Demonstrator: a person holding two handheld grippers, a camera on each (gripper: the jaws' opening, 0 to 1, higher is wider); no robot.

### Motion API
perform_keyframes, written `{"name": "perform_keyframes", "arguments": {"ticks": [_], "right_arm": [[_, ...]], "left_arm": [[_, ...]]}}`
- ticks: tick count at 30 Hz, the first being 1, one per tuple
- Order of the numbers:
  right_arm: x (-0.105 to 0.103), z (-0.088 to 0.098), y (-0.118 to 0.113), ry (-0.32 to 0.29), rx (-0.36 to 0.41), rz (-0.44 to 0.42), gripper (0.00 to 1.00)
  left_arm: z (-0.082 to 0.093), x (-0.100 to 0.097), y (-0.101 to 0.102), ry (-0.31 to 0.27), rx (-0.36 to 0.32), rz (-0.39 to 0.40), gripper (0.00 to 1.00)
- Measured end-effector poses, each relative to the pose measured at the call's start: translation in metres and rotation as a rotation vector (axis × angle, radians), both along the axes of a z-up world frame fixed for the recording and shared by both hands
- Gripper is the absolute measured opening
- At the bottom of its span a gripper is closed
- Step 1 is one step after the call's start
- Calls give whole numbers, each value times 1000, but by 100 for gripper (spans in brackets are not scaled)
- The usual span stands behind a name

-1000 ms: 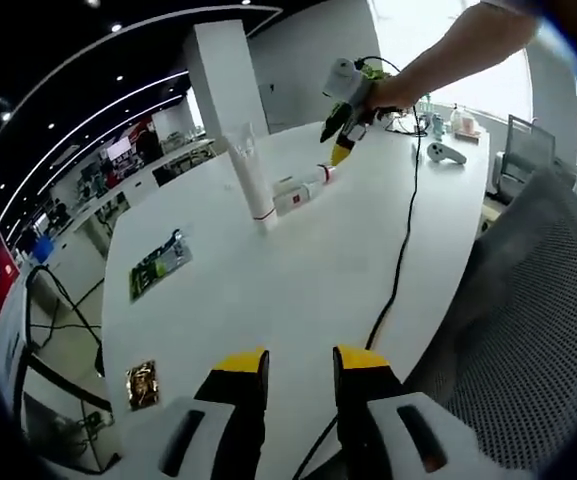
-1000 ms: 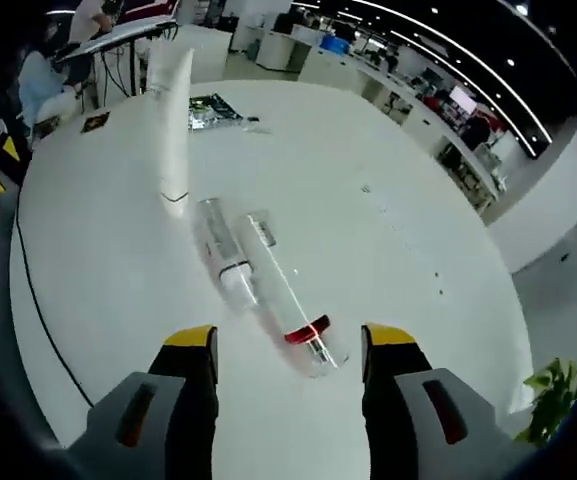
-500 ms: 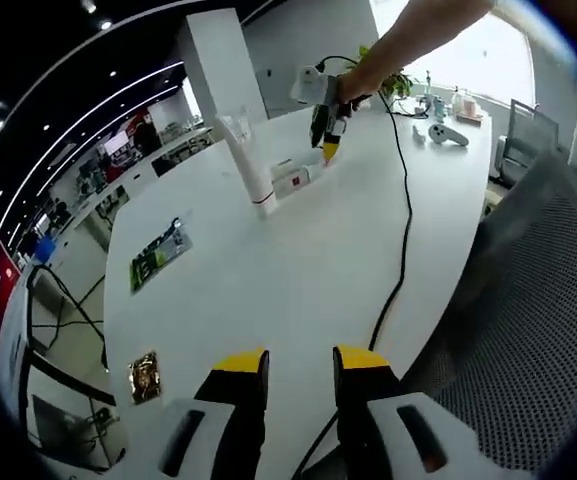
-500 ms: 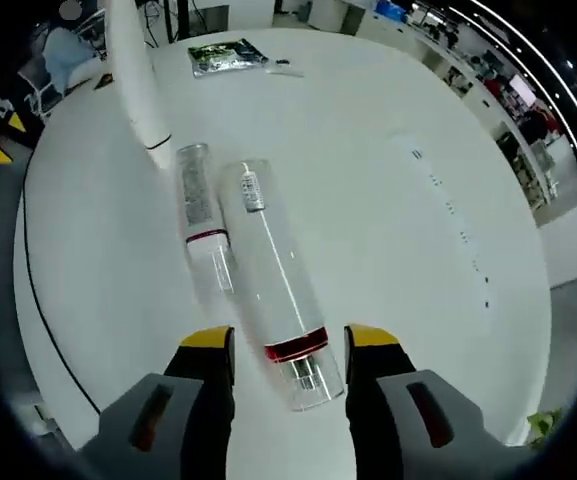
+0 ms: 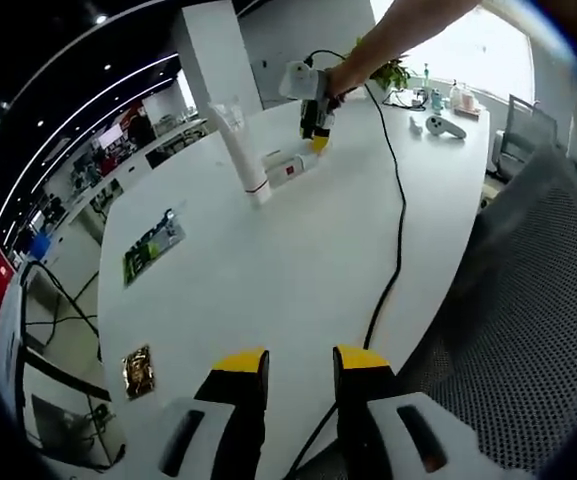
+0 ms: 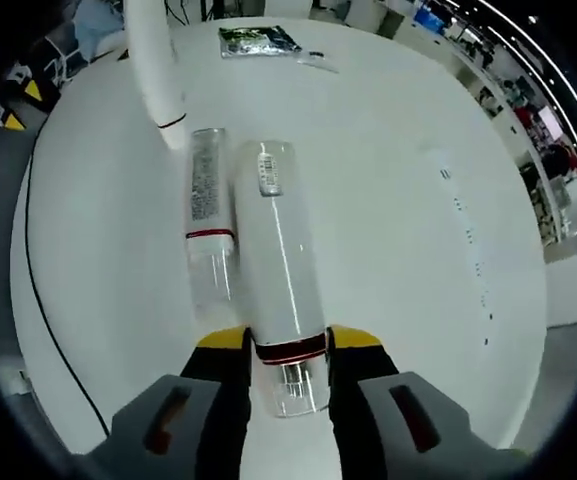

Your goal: Arrange the skincare products in the storage area until every visible bottle or jar stands upright without overlapping.

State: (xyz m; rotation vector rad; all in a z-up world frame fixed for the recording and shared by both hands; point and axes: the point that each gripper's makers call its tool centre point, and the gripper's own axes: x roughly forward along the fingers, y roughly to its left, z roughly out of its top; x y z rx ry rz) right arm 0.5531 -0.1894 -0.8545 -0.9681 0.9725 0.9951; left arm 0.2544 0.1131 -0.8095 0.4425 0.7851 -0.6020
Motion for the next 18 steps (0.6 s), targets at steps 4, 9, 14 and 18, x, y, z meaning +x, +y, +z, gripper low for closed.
{"name": "perform_keyframes", "arguments": {"ticks": [4, 9, 14, 18], "right_arm": [[1, 1, 8, -2, -17, 32, 25], [1, 0, 16, -19, -62, 118, 24], [-8, -1, 18, -11, -103, 187, 24], [-15, -1, 19, 7, -99, 181, 23]], "left_arm": [[0, 0, 0, -2, 2, -1, 27], [0, 0, 1, -5, 7, 0, 27], [1, 1, 2, -10, 6, 3, 27], [2, 1, 2, -13, 6, 3, 27]]}}
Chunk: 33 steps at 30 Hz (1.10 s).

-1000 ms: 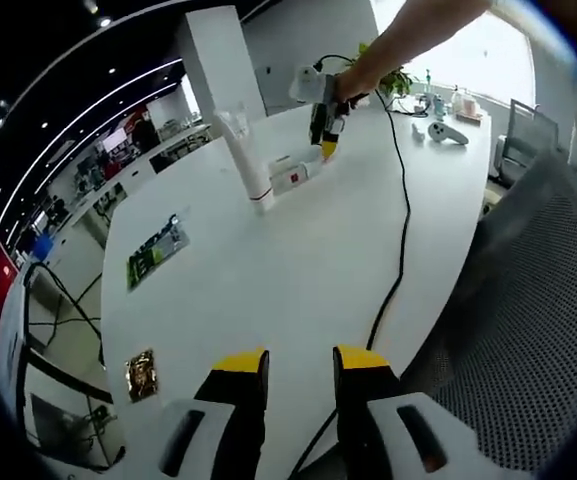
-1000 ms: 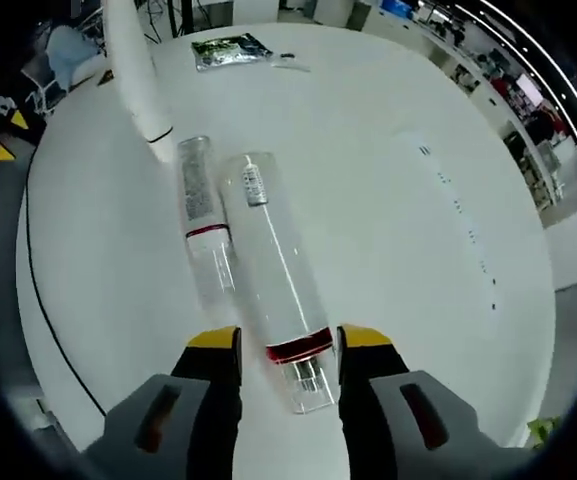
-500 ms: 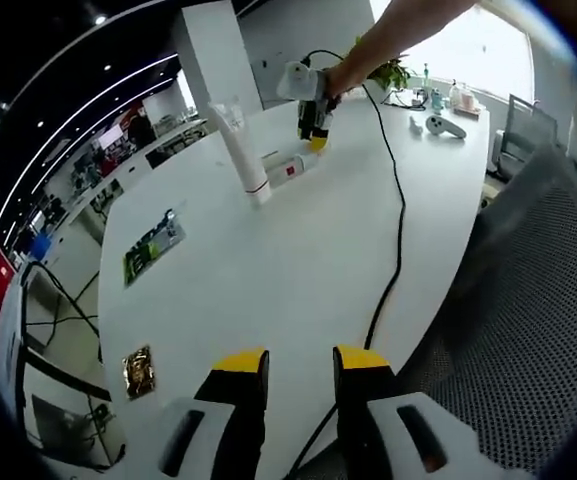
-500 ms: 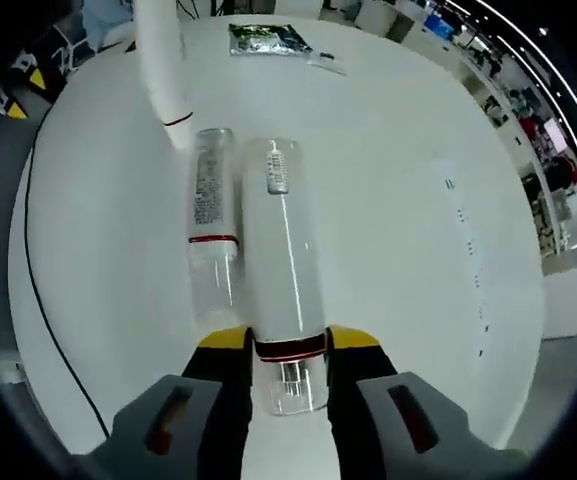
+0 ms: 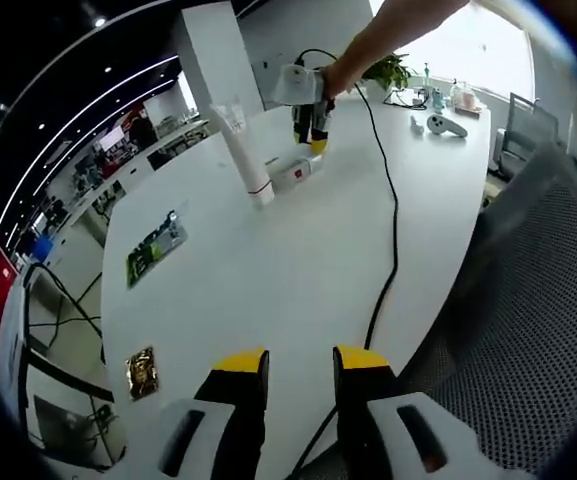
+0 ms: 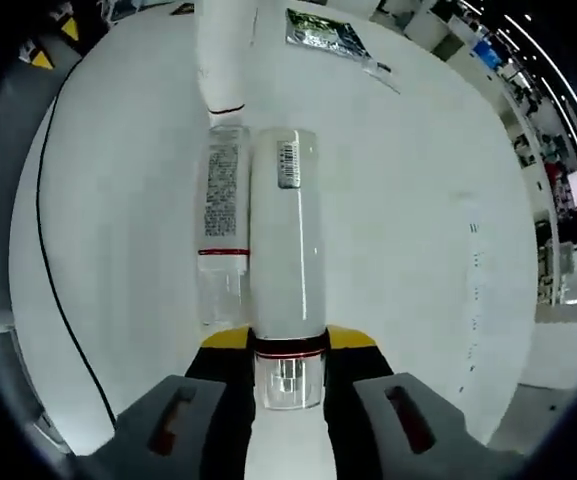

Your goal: Arrange the skincare products in the storage area until every visible bottle or jar stands upright without overlapping.

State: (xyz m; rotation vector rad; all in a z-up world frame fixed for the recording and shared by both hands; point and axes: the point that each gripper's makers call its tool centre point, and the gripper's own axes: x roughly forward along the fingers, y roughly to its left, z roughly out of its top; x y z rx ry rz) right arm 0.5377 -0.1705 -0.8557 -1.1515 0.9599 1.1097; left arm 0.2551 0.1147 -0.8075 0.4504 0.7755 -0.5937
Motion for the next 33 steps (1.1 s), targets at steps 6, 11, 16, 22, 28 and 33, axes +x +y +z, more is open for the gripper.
{"name": "perform_keyframes", "arguments": {"ticks": [6, 11, 16, 22, 28, 33], "right_arm": [[-24, 1, 1, 54, 14, 0, 23], [-46, 0, 4, 92, 26, -2, 23], [-75, 1, 14, 106, 32, 43, 22], [-97, 2, 26, 125, 65, 45, 22], [-106, 3, 30, 118, 65, 65, 23], [-104, 3, 31, 117, 87, 76, 24]], "left_arm": [[0, 0, 0, -2, 0, -4, 27], [0, 0, -1, -3, -1, -8, 27], [0, 0, -2, -5, -3, -14, 27], [0, -1, -4, -2, -4, -24, 27], [-1, -2, -2, 5, -2, -24, 27], [-3, -5, -7, 13, 1, -51, 27]]}}
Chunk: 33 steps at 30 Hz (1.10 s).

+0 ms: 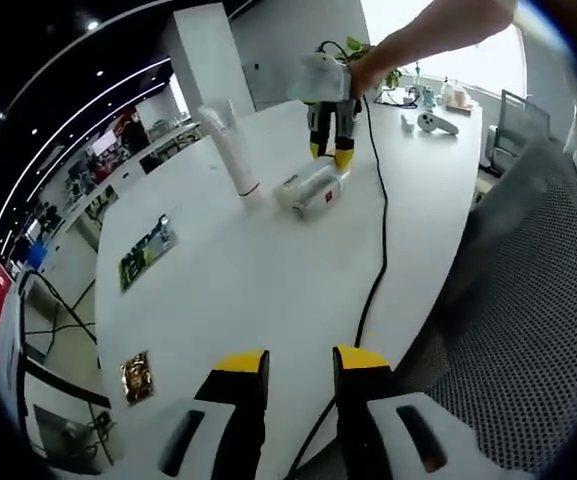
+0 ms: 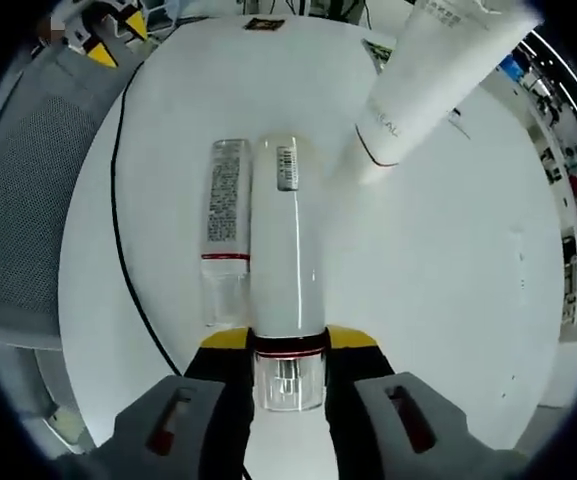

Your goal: Arrange the skincare products in the storage area until every visible bottle or jar stands upright without overlapping.

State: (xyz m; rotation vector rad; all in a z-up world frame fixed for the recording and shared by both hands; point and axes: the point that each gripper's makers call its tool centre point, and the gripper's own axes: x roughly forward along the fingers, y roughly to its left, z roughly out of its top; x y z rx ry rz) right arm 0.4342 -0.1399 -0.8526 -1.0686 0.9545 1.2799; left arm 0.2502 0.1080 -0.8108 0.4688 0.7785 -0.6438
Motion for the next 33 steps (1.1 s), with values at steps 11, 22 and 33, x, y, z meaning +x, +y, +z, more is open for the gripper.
{"name": "perform_keyframes", "arguments": {"ticks": [11, 22, 33], "right_arm": [[-2, -7, -12, 27, 133, -130, 30], [-3, -7, -25, 51, 271, -219, 31], [-1, -5, -27, 45, 374, -337, 26]], "left_arm": [[-4, -3, -3, 16, 13, -20, 27], [-7, -6, -6, 31, 21, -42, 27], [-5, -5, -6, 21, 19, -41, 27]]}}
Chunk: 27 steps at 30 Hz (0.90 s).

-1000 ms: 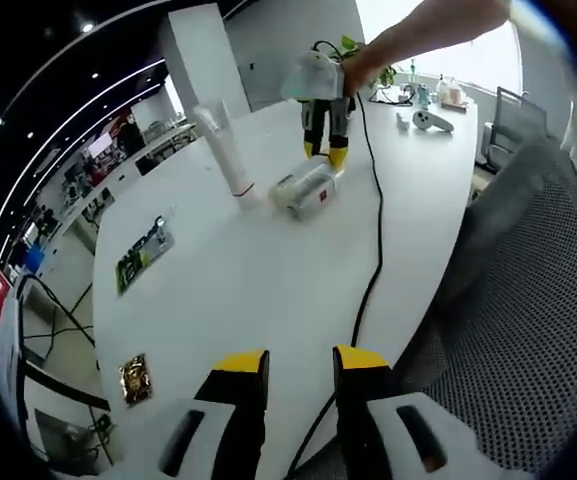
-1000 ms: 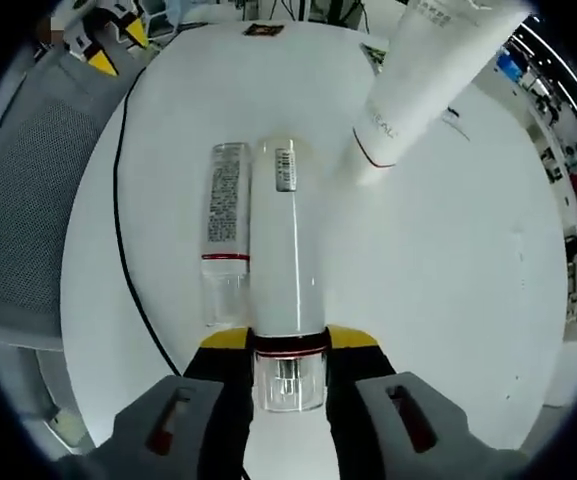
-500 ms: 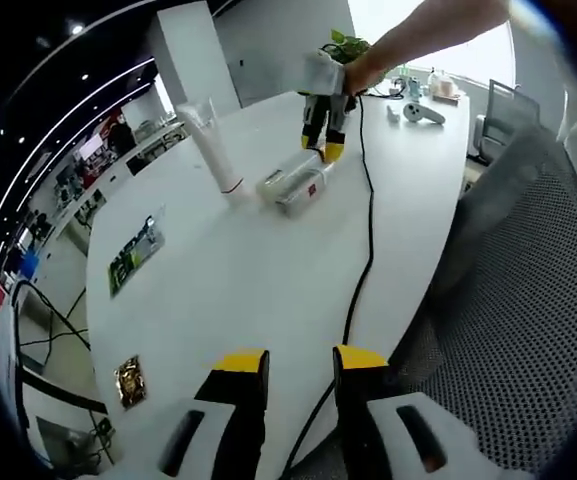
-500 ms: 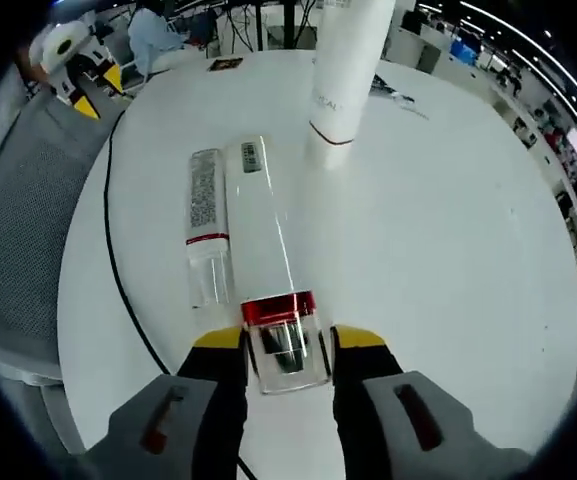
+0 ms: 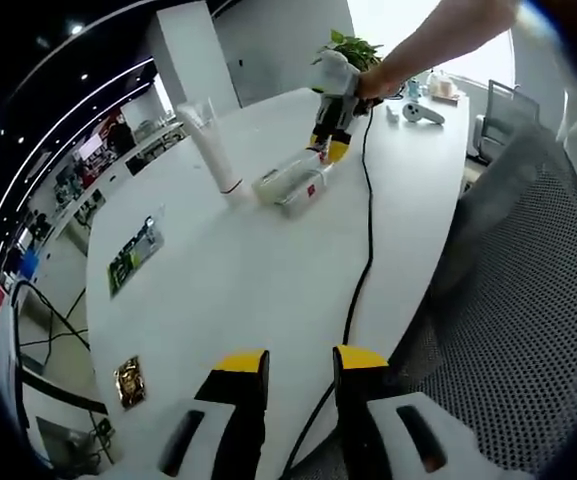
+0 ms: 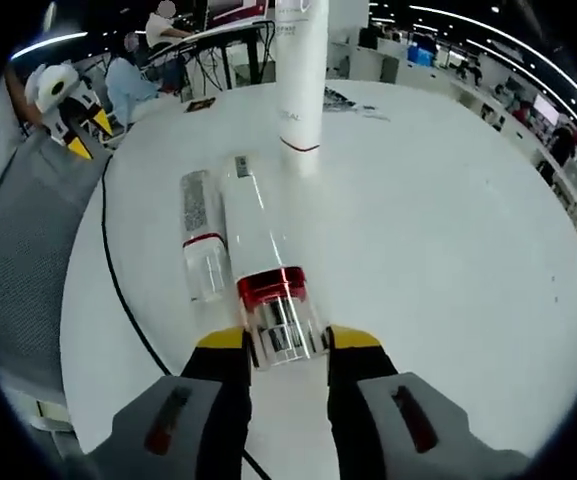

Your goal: Arrange the skincare products in the storage area until every visible bottle or jar stands upright without overlapping.

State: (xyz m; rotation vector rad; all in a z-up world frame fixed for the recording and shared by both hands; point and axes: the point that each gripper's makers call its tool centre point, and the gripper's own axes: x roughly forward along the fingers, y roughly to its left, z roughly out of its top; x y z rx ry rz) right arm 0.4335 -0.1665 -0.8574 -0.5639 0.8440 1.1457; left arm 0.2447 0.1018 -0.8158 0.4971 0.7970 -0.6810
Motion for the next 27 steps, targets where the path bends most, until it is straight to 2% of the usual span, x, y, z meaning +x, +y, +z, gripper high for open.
{"name": "perform_keyframes", "arguments": {"ticks": [4, 14, 17, 18, 24, 27], "right_arm": [[-3, 4, 0, 51, -24, -8, 25], [5, 39, 9, -19, -65, 73, 24], [6, 47, 11, -23, -74, 89, 24], [6, 51, 11, -7, -82, 91, 24], [8, 68, 12, -32, -133, 153, 24], [7, 78, 14, -26, -157, 172, 24]], "left_arm": [[0, 0, 1, 0, -2, 7, 27], [1, 1, 1, -4, -4, 6, 27], [2, 1, 2, -7, -1, 10, 26], [2, 1, 2, -7, -2, 12, 26], [3, 3, 4, -14, -4, 21, 26], [3, 3, 4, -18, -7, 24, 26]]}}
